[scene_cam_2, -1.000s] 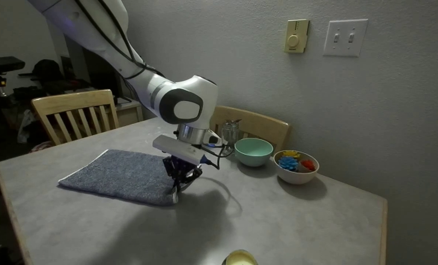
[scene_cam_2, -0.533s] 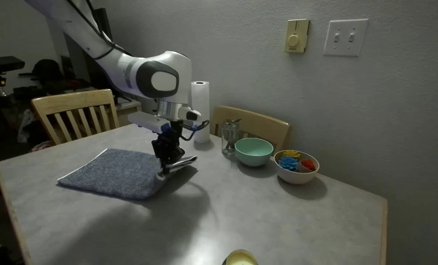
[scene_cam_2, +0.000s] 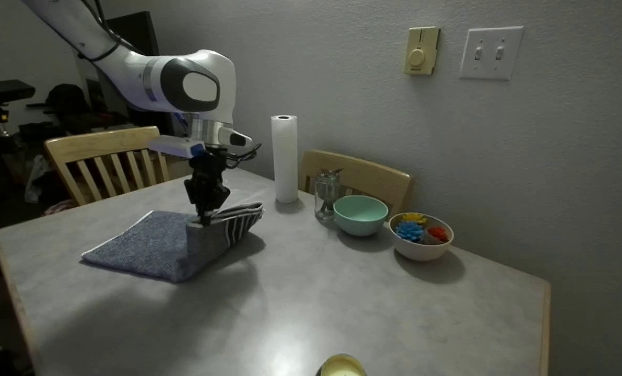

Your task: Fold the towel

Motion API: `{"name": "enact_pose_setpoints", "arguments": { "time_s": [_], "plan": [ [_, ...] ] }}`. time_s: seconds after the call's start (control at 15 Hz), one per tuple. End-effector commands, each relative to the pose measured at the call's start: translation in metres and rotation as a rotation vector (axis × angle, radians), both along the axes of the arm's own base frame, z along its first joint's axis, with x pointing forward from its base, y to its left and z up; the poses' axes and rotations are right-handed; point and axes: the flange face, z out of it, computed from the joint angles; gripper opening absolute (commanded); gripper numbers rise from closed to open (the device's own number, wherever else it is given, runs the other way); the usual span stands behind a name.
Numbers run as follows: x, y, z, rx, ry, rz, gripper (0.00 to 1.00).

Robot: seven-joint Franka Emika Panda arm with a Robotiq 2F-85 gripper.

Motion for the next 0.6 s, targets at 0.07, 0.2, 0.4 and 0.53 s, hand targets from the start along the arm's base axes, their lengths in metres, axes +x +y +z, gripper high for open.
{"name": "enact_pose_setpoints", "arguments": {
  "time_s": [0.07, 0.2, 0.4, 0.53],
  "plan": [
    [-0.013, 0.039, 0.006, 0.087, 0.07, 0.193, 0.02],
    [-0.017, 0.055, 0.005, 0.121, 0.105, 0.278, 0.02],
    [-0.02, 0.07, 0.007, 0.143, 0.148, 0.367, 0.02],
    [-0.019, 0.076, 0.011, 0.16, 0.167, 0.41, 0.02]
  ]
}}
